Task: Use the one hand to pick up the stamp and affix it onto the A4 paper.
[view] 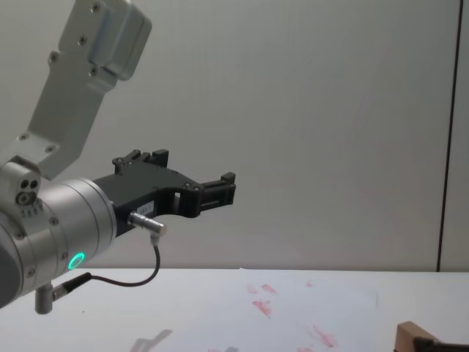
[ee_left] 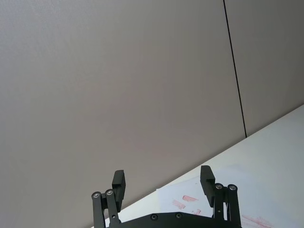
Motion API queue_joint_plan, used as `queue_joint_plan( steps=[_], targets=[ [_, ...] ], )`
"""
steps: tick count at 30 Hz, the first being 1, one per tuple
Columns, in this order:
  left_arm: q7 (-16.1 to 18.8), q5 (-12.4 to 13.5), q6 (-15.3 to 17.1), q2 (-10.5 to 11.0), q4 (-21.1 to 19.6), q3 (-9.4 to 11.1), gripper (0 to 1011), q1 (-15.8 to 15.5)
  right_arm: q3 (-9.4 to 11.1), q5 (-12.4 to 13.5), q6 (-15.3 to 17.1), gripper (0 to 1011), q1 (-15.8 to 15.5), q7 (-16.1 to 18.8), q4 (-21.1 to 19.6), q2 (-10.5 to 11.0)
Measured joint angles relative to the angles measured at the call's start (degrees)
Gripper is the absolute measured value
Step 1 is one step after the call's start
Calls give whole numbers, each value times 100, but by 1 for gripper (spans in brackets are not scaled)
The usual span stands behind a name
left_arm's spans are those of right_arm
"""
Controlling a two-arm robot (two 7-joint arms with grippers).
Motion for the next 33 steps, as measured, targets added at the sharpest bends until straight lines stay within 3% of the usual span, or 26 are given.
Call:
queue_joint_plan(
  steps=[17,33],
  targets=[
    [0,0,0,0,0,0,1003,0,-206,-420,116,1001,324,-122,398,-325],
    [0,0,0,0,0,0,1003,0,-308,-614,136,962,513,-233,683,-523]
  ],
)
